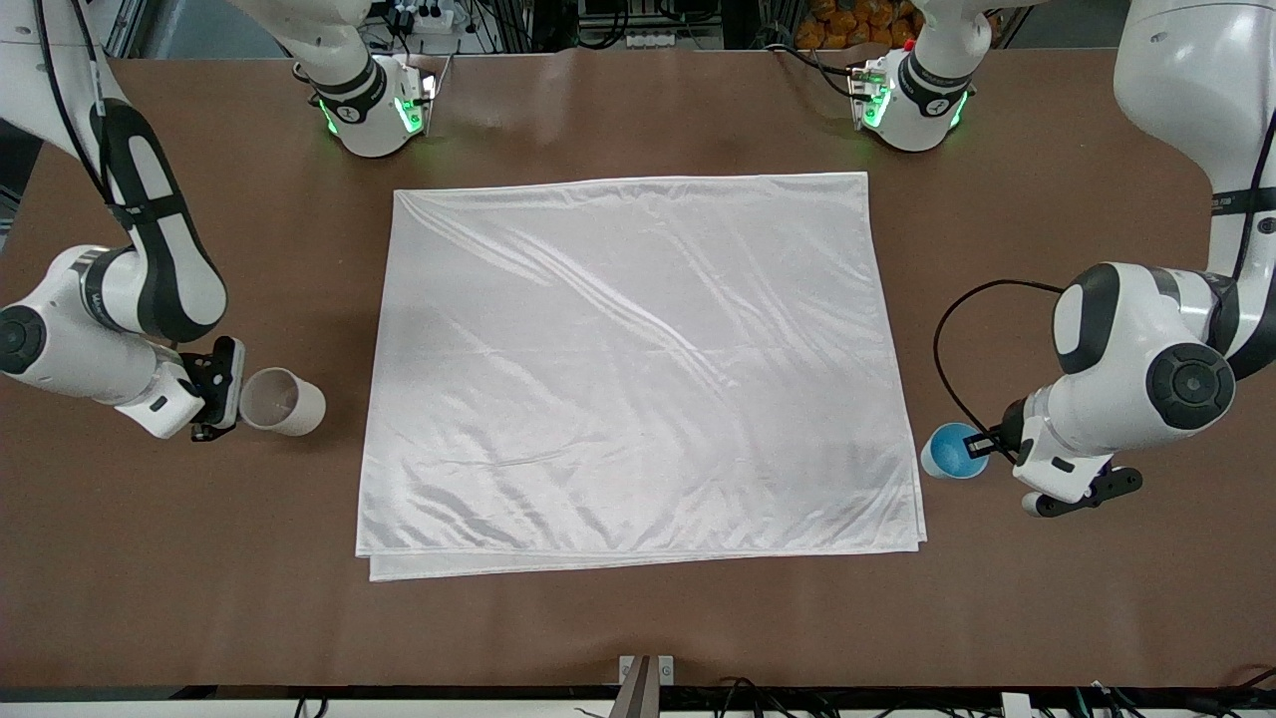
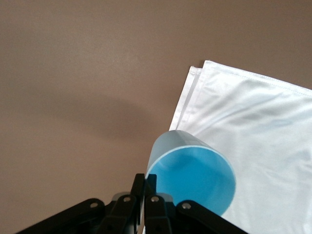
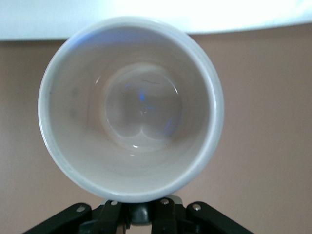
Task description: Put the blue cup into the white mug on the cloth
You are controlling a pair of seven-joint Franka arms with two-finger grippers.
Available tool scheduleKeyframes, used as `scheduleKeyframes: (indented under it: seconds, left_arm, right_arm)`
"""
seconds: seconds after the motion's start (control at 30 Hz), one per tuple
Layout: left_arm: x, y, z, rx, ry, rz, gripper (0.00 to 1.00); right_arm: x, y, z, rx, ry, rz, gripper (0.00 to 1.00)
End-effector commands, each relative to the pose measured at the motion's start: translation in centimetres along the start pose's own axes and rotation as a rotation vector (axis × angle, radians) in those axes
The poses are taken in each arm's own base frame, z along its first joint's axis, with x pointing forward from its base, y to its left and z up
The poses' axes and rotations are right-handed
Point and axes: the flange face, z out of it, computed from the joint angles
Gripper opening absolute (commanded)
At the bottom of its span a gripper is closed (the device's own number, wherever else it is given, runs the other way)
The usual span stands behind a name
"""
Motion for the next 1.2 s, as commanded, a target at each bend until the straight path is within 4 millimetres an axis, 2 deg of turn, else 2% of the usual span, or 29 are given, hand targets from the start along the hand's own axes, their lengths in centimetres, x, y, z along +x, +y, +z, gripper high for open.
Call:
scheduleKeyframes:
  seconds: [0.0,0.37,0.63,0.73,0.83,1.03,1.17]
  left_arm:
    - [-0.9,0.4,-1.0,-0.01,-0.009,-0.026,0.0]
    - [-1.1,0.8,-1.2,-0.013,-0.008,-0.032,0.0]
    - [-1.1,0.8,-1.2,-0.013,-0.008,-0.032,0.0]
    - [-1.1,0.9,-1.2,-0.013,-0.008,-0.03,0.0]
    - [-1.2,0.8,-1.1,-0.01,-0.012,-0.042,0.0]
    - [-1.6,1.8,-1.3,-0.017,-0.015,-0.048,0.0]
    - [-2.0,2.4,-1.3,-0.02,-0.018,-0.06,0.0]
  right_arm:
    - [3.1,-0.5,-0.9,0.004,0.01,0.012,0.0]
    - [11.3,0.0,-1.6,-0.006,0.001,0.02,0.0]
    - [18.8,-0.3,-1.5,-0.018,-0.003,0.008,0.0]
    - [21.3,-0.6,-1.3,-0.026,-0.004,-0.001,0.0]
    - [24.9,-1.2,-1.1,-0.035,-0.006,-0.026,0.0]
    - [28.9,-1.9,-0.6,-0.051,-0.003,-0.045,0.0]
    - [32.4,-3.1,-0.4,-0.049,-0.008,-0.041,0.0]
